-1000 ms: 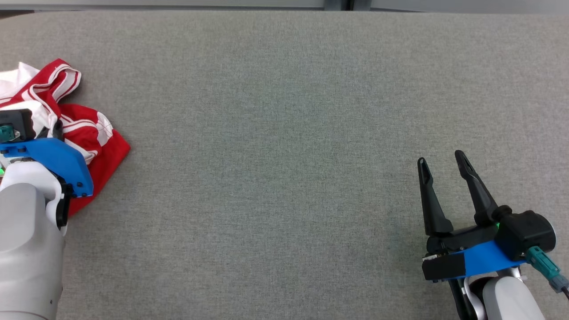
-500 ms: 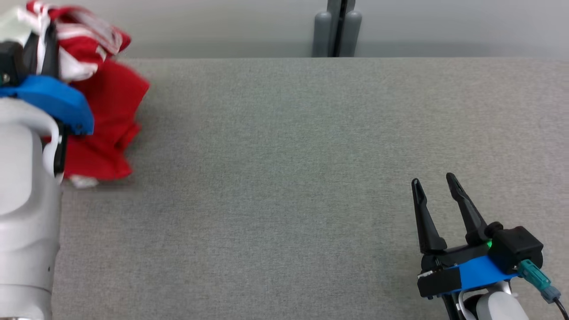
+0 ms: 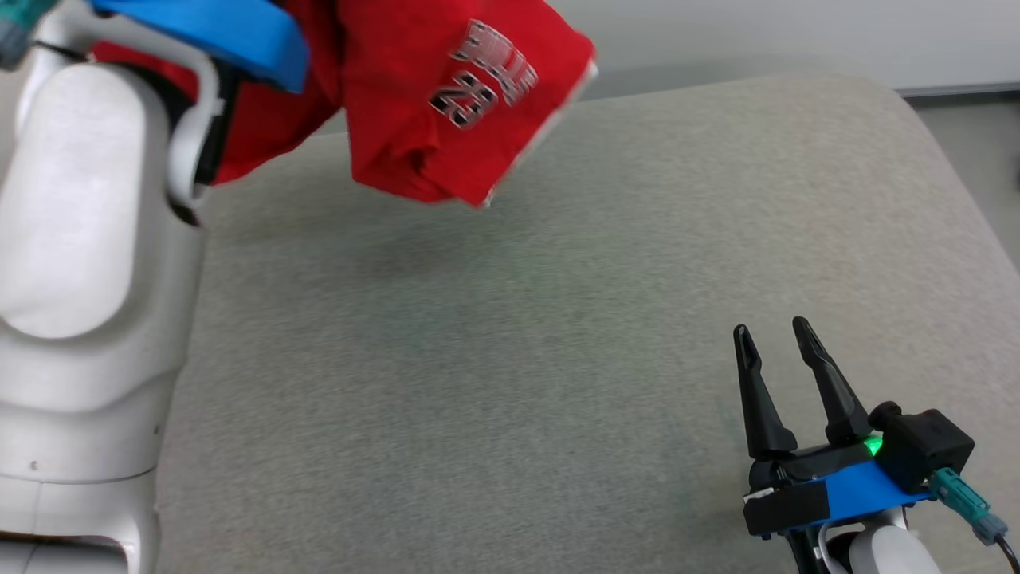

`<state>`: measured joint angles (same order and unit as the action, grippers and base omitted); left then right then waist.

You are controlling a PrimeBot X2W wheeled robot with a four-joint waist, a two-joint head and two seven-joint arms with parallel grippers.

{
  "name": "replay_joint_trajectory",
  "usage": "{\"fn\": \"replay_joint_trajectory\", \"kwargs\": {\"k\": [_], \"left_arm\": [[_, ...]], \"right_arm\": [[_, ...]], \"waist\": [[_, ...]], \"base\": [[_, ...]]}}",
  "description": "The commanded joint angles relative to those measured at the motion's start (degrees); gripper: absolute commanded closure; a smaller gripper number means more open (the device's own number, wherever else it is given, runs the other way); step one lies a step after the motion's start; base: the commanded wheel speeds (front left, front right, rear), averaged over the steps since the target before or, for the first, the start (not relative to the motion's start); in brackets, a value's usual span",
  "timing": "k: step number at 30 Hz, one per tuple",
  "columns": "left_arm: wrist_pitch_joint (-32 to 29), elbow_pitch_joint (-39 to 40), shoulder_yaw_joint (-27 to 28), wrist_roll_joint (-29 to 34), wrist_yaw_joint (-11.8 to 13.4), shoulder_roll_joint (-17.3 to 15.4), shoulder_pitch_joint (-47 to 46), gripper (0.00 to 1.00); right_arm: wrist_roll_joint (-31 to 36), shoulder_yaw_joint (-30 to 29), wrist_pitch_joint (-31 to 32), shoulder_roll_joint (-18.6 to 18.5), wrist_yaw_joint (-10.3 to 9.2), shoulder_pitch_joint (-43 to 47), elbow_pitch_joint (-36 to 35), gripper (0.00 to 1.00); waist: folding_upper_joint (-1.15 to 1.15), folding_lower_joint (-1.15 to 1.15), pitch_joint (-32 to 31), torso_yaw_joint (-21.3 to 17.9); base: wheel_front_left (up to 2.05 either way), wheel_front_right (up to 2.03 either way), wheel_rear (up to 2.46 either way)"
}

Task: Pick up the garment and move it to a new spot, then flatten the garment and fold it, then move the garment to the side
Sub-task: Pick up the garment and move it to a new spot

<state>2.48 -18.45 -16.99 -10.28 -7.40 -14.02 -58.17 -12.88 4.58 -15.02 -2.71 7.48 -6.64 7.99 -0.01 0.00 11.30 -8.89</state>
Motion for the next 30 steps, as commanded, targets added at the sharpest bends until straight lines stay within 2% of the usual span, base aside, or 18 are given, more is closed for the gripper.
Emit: {"fn": "replay_joint_trajectory", "kwargs": {"k": [1,6,12,24,29,30], "left_arm": [[-0.5,0.8,-1.0,-0.4,0.0,0.3,-1.1,1.00],[-1.4,1.5,-5.6,-2.2,0.0,2.2,-1.7,1.00],[-0.3,-1.8,-10.0,-4.0,0.0,3.4,4.0,1.00],[4.8,-10.9,-16.0,-6.6,0.7,6.3,24.9,1.00],[6.7,-14.0,-18.4,-7.1,0.8,7.9,29.4,1.00],[7.3,-14.5,-18.4,-7.2,1.2,8.2,29.7,0.51]], "right_arm": [[-0.4,-0.1,-0.2,-0.3,0.03,-0.3,-0.3,0.00],[-1.8,0.1,-0.2,-0.3,0.03,-0.2,-0.4,0.00],[-2.3,0.2,-0.2,-0.3,0.03,0.2,-0.5,0.00],[-1.3,-0.1,-0.2,-0.3,0.03,0.5,0.4,0.00],[-0.9,-0.2,-0.2,-0.3,0.03,0.5,1.0,0.00],[-0.9,-0.1,-0.2,-0.3,0.03,0.6,1.1,0.00]], "waist": [[0.01,0.00,-0.9,-2.1],[0.01,0.00,-0.2,-6.4],[0.01,0.00,0.2,-8.4],[0.01,0.00,0.0,-5.4],[0.01,0.00,-0.6,-3.9],[0.01,0.00,-0.8,-3.6]], "base": [[0.00,0.00,0.00],[0.00,0.00,0.00],[0.00,0.00,0.00],[0.00,0.00,0.00],[0.00,0.00,0.00],[0.00,0.00,0.00]]}}
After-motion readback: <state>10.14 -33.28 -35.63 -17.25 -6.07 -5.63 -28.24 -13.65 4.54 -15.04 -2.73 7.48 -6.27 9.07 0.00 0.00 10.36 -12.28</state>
